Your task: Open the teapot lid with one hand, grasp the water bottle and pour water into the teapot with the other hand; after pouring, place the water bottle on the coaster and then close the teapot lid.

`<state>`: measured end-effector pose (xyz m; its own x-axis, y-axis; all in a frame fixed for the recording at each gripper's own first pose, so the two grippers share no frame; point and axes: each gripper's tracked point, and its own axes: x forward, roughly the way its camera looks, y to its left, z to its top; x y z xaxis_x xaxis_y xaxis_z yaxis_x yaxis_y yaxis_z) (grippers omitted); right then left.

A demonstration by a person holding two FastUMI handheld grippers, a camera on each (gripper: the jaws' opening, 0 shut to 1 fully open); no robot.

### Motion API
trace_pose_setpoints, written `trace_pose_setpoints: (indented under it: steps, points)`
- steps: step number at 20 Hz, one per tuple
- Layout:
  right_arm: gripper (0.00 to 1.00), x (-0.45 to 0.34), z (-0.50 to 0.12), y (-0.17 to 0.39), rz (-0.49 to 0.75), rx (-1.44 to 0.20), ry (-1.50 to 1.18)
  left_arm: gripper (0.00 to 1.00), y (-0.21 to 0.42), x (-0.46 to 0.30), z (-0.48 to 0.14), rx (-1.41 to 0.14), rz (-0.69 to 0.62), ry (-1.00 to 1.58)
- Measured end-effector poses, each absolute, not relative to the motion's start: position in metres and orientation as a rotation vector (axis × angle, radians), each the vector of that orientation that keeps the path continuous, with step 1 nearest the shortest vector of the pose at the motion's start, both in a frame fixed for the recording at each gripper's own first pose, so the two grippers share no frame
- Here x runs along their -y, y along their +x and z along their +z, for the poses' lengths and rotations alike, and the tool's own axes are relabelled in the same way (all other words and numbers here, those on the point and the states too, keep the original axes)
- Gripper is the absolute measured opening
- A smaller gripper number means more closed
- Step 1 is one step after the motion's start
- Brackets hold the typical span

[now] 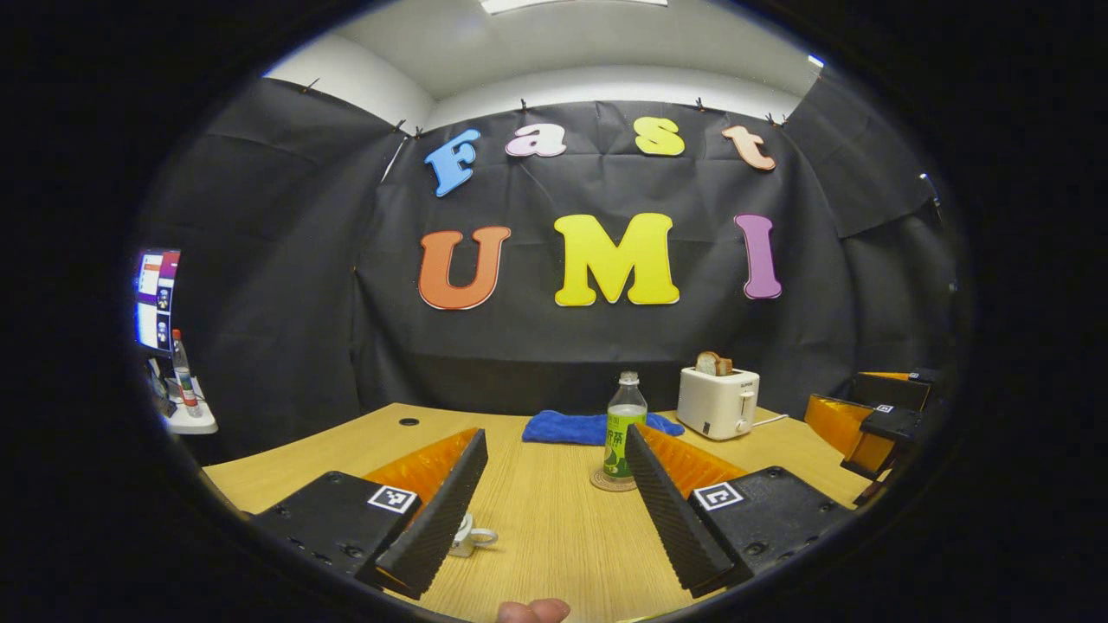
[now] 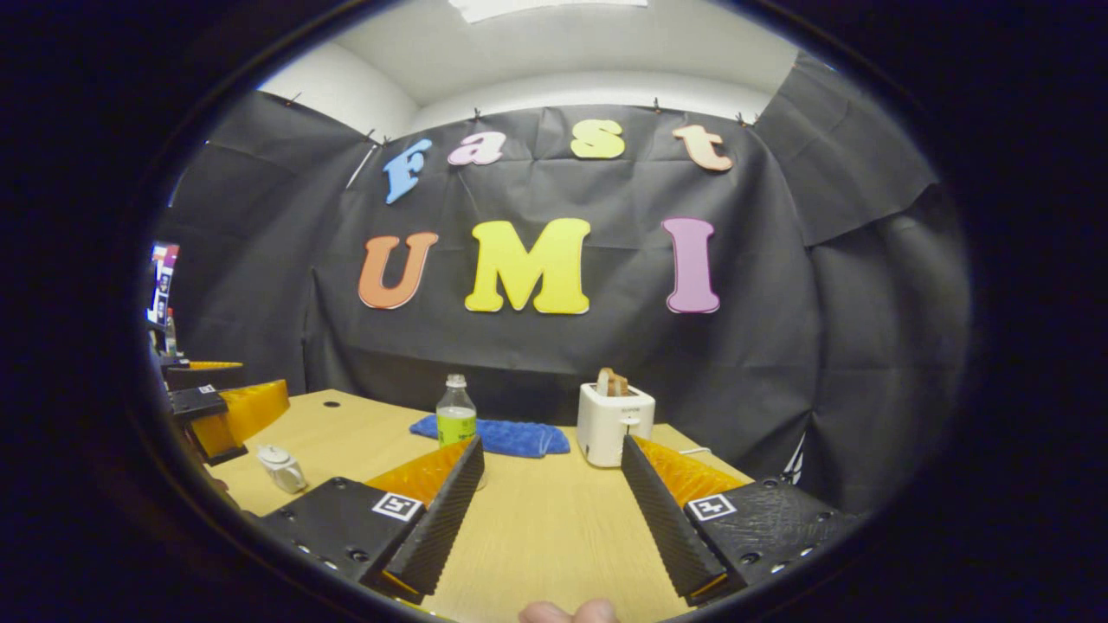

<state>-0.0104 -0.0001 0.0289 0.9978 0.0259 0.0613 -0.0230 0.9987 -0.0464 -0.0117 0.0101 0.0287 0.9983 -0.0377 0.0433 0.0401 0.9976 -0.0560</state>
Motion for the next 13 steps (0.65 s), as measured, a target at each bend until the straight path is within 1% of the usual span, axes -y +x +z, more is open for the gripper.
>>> trace_pose_setpoints:
  steps: [6,8,10,13]
  points:
    - [0.95,-0.010,0.024,-0.012,0.031,0.049,-0.046,1.00,-0.013,-0.002,0.025,0.030,-0.062,-0.041]
    - [0.96,-0.015,0.021,-0.013,0.039,0.039,-0.039,1.00,-0.012,-0.005,0.026,0.033,-0.059,-0.029]
    - [0.95,-0.015,0.020,-0.011,0.037,0.036,-0.034,1.00,-0.012,-0.007,0.025,0.036,-0.053,-0.032]
    - [0.95,-0.012,0.021,-0.010,0.020,0.040,-0.031,1.00,-0.009,-0.011,0.022,0.026,-0.045,-0.038]
